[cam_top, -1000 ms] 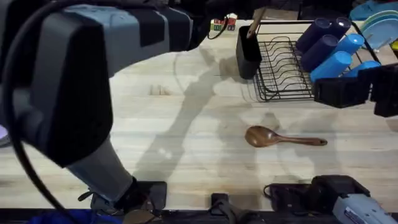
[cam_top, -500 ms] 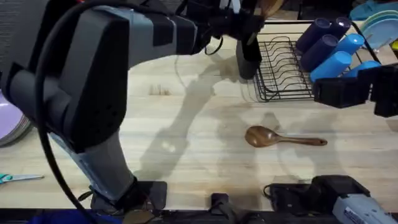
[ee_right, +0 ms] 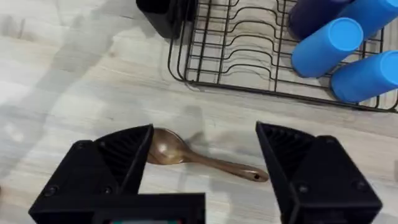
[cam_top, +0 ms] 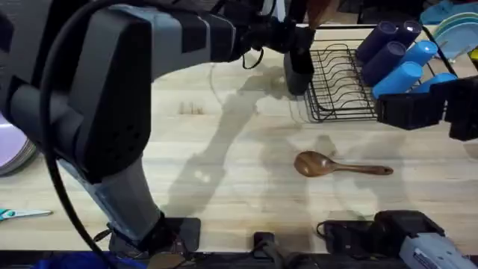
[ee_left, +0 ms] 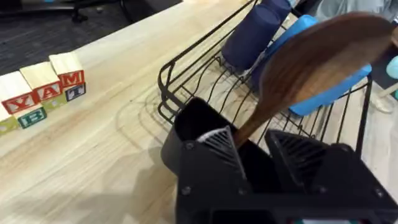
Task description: Pick up the spoon on the table one by one and put them onto the rack
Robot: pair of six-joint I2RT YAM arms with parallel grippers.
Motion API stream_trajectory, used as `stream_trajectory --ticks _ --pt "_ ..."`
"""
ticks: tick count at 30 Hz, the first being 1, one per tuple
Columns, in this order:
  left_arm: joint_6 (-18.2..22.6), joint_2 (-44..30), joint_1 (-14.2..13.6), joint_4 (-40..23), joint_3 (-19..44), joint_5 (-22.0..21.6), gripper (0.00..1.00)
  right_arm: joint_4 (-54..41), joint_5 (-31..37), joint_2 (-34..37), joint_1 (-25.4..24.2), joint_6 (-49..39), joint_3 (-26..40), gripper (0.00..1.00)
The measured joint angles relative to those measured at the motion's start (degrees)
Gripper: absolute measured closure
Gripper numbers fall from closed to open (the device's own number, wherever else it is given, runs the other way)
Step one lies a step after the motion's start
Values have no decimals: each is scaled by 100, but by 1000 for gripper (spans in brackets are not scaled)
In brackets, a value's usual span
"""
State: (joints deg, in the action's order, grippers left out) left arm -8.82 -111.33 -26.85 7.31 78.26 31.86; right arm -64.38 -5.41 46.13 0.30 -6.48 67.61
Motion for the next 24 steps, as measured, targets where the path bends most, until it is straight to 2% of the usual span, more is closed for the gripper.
stream_trajectory --ticks 7,12,18,24 --pt "4 0 0 17 0 -13 343 -14 0 0 0 0 0 5" --pt "1 1 0 14 0 -14 28 -44 0 0 0 0 0 5" --pt "5 68 15 -38 0 -16 6 -44 0 0 0 0 0 6" --pt "110 663 169 -690 -4 -93 6 -44 0 0 0 0 0 6"
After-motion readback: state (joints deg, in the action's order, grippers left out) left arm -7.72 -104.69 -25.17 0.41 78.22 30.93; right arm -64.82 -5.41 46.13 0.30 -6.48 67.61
